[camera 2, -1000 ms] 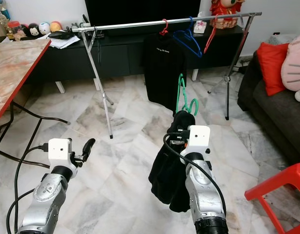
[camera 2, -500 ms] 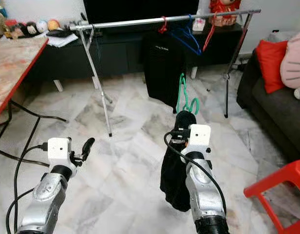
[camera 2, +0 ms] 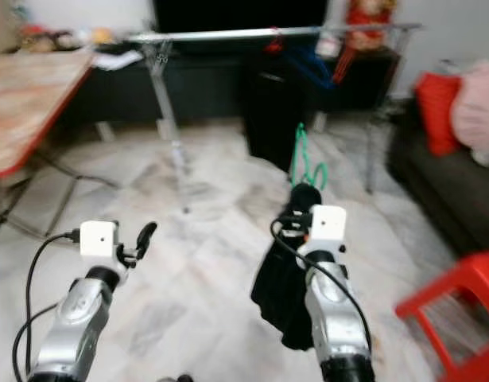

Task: Hang hanger

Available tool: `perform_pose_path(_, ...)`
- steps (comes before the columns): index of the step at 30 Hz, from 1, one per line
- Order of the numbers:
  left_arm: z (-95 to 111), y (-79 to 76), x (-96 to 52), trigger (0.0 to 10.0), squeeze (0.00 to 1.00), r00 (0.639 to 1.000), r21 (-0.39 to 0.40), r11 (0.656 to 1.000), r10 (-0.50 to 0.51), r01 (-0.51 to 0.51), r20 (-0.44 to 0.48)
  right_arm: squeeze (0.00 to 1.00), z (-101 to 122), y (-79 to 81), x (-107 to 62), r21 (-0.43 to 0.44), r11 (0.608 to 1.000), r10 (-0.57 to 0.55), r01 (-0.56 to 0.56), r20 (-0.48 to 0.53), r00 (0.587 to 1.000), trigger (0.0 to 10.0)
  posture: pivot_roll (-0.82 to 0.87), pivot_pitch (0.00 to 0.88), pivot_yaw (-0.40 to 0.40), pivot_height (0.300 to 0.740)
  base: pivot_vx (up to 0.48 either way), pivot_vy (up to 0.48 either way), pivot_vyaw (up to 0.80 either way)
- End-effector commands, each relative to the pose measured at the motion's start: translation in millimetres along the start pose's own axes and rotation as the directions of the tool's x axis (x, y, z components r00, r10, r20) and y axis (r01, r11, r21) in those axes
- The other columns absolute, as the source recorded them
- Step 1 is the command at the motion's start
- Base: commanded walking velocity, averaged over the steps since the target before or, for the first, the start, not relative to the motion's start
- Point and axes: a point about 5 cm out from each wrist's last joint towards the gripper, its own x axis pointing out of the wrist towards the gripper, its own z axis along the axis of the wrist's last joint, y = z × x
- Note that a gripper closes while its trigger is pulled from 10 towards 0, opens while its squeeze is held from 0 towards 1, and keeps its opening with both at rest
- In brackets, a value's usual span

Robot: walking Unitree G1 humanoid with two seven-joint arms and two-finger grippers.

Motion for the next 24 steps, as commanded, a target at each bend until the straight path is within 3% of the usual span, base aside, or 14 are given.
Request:
perform_pose_path(1, 11.5, -4.9, 7.5, 10.0, 0.00, 0.999, 0.030, 0.999, -0.029, 0.028, 0.030, 0.00, 4.5, 1.8, 1.1, -0.003, 1.000, 0.011, -0.011, 0.016, 1.000, 10.0, -0.01, 0.019, 0.017, 0.740, 0.000, 0.000, 0.00)
perform_pose_path(12, 23.6, -14.8, 11.0, 10.0, 0.00, 0.992, 0.031, 0.993, -0.119, 0.118, 0.047, 0.00, 8.3, 4.9, 3.1, -0.045, 0.997, 0.058, -0.057, 0.011, 0.998, 10.0, -0.01, 0.017, 0.015, 0.740, 0.000, 0.000, 0.00)
perform_pose_path(16, 28.2, -21.6, 13.3, 10.0, 0.00, 0.976, 0.057, 0.976, -0.213, 0.211, 0.035, 0.00, 11.4, 6.3, 7.1, -0.071, 0.993, 0.095, -0.095, -0.005, 0.995, 10.0, -0.01, 0.016, 0.013, 0.740, 0.000, 0.000, 0.00)
perform_pose_path(18, 31.1, -22.6, 14.9, 10.0, 0.00, 0.967, 0.081, 0.964, -0.255, 0.252, 0.028, 0.00, 8.6, 6.8, 9.2, -0.104, 0.985, 0.130, -0.136, -0.061, 0.990, 10.0, -0.01, 0.013, 0.010, 0.740, 0.000, 0.000, 0.00)
perform_pose_path(23, 34.5, -22.8, 18.5, 10.0, 0.00, 0.927, 0.130, 0.918, -0.375, 0.376, -0.028, 0.00, 9.1, 7.1, 12.5, -0.187, 0.932, 0.286, -0.311, -0.149, 0.947, 10.0, -0.01, 0.008, 0.007, 0.740, 0.000, 0.000, 0.00)
perform_pose_path(24, 33.8, -22.3, 18.9, 10.0, 0.00, 0.905, 0.140, 0.894, -0.421, 0.425, -0.055, 0.00, 15.8, 5.1, 15.1, -0.245, 0.895, 0.339, -0.373, -0.168, 0.926, 10.0, -0.02, 0.006, 0.006, 0.740, 0.000, 0.000, 0.00)
